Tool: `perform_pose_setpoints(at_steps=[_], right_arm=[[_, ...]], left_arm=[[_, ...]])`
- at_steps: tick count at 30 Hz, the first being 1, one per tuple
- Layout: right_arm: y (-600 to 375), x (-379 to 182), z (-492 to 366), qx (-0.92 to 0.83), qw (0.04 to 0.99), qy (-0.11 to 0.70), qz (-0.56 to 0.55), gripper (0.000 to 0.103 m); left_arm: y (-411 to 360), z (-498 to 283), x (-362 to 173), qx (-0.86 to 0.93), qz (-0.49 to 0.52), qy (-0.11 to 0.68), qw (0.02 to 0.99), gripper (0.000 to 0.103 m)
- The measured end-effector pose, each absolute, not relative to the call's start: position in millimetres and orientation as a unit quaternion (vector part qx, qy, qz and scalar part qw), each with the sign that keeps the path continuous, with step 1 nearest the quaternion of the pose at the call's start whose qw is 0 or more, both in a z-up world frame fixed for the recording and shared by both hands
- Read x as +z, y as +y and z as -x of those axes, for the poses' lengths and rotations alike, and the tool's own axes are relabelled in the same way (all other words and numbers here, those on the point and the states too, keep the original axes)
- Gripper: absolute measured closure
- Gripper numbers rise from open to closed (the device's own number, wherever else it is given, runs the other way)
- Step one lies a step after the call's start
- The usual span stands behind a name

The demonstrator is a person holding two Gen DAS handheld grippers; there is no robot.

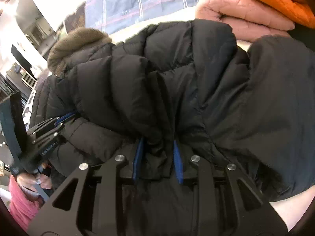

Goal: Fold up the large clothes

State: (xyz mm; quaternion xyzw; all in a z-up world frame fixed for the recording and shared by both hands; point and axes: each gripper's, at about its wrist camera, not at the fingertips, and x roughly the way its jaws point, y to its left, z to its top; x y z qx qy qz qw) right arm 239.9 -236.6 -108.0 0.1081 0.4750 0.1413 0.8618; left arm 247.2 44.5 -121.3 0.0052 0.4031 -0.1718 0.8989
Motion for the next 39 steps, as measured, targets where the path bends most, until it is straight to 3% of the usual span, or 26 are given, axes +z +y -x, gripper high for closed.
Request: perform_pose_setpoints(at_steps=[2, 4, 8, 14, 16, 23, 26, 27, 28, 30, 34, 39], right_arm=[[-238, -97, -229, 0.139, 0.871, 0.461, -0.096, 0.068], [-250, -85, -214, 0.120, 0.886, 0.435, -0.108, 0.053], [-310, -62, -176, 0.073, 0.908, 0.375, -0.173, 0.052], [-470, -66, -99, -0.053, 0.877, 0.273, -0.392, 0.032], [-505, -72, -82, -0.048, 0.857, 0.237, -0.455, 0.020], [-552, -126, -104, -0.008, 0.718, 0.197, -0.668, 0.018], [-562, -126, -108, -0.064, 0.709, 0.156, -0.685, 0.030], [-567, -123, -109, -0.083, 0.712, 0.145, -0.682, 0.045], [-575, -119, -111, -0.100, 0.716, 0.141, -0.676, 0.067], [-587, -111, -114, -0.125, 0.730, 0.146, -0.656, 0.094], [-556, -43, -131, -0.102, 0.823, 0.144, -0.540, 0.098], [-419, 45, -179, 0.056, 0.926, 0.164, -0.337, 0.098]], left_arm=[[42, -243, -121, -0.170, -0.018, 0.399, 0.901, 0.089], [38, -239, -121, -0.165, -0.030, 0.395, 0.903, 0.089], [34, -237, -122, -0.161, -0.043, 0.389, 0.906, 0.089], [37, -238, -123, -0.163, -0.040, 0.387, 0.907, 0.088], [37, -238, -122, -0.162, -0.041, 0.387, 0.907, 0.088], [34, -238, -121, -0.159, -0.049, 0.386, 0.908, 0.088], [30, -237, -121, -0.154, -0.059, 0.383, 0.909, 0.088], [30, -237, -121, -0.154, -0.060, 0.383, 0.909, 0.088], [29, -237, -121, -0.153, -0.061, 0.383, 0.909, 0.088], [30, -237, -121, -0.155, -0.058, 0.382, 0.909, 0.088], [33, -239, -121, -0.159, -0.049, 0.383, 0.909, 0.088], [42, -239, -119, -0.173, -0.020, 0.380, 0.909, 0.087]])
